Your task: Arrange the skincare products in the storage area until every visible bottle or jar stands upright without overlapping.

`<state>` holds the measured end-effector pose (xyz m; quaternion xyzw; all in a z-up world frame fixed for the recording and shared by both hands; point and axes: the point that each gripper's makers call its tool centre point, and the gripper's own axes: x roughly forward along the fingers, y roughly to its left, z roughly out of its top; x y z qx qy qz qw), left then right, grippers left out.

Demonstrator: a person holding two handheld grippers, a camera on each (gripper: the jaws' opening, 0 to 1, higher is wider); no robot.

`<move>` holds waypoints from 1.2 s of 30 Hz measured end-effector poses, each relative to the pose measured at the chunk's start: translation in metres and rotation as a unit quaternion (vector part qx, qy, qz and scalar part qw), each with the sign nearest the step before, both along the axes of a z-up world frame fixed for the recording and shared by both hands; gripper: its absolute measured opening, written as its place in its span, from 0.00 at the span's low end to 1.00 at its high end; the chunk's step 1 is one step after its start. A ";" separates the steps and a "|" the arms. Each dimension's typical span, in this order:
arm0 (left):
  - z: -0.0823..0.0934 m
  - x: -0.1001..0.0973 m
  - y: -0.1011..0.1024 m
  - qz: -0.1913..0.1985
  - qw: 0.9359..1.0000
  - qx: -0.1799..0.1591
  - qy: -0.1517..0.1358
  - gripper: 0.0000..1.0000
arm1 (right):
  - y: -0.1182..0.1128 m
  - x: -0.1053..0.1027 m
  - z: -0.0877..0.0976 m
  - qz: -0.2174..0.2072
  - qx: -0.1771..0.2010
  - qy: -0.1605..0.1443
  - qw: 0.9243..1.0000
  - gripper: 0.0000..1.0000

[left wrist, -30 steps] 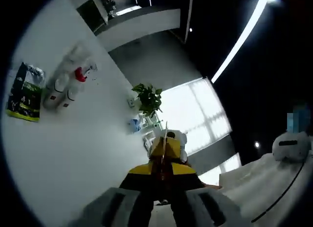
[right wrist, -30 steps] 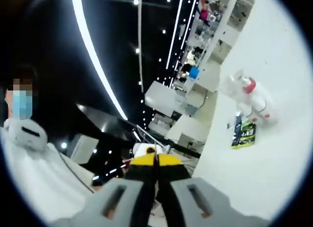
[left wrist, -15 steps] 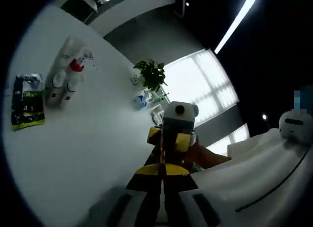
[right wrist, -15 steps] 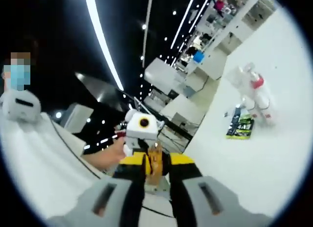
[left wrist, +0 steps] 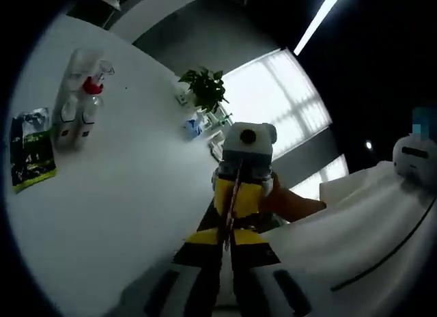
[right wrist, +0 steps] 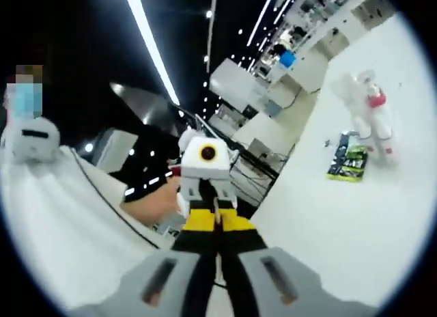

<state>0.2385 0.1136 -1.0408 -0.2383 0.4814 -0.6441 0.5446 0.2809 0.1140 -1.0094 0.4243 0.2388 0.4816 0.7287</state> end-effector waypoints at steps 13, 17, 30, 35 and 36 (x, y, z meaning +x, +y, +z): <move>0.011 0.000 -0.008 0.039 0.996 -0.045 0.068 0.00 | 0.000 0.009 -0.001 -0.058 0.030 0.009 0.998 0.09; 0.008 0.000 -0.001 0.031 0.997 -0.030 0.065 0.00 | -0.008 0.011 0.001 -0.062 0.043 0.015 0.997 0.00; 0.014 0.005 0.005 0.063 0.993 -0.056 0.079 0.00 | -0.005 0.013 0.002 -0.056 0.042 0.015 0.997 0.00; 0.014 0.009 0.008 0.070 0.992 -0.055 0.085 0.00 | -0.001 0.009 -0.003 -0.042 0.039 0.027 0.998 0.04; 0.014 0.012 0.009 0.074 0.992 -0.054 0.089 0.00 | 0.001 0.004 -0.006 -0.030 0.028 0.024 0.999 0.02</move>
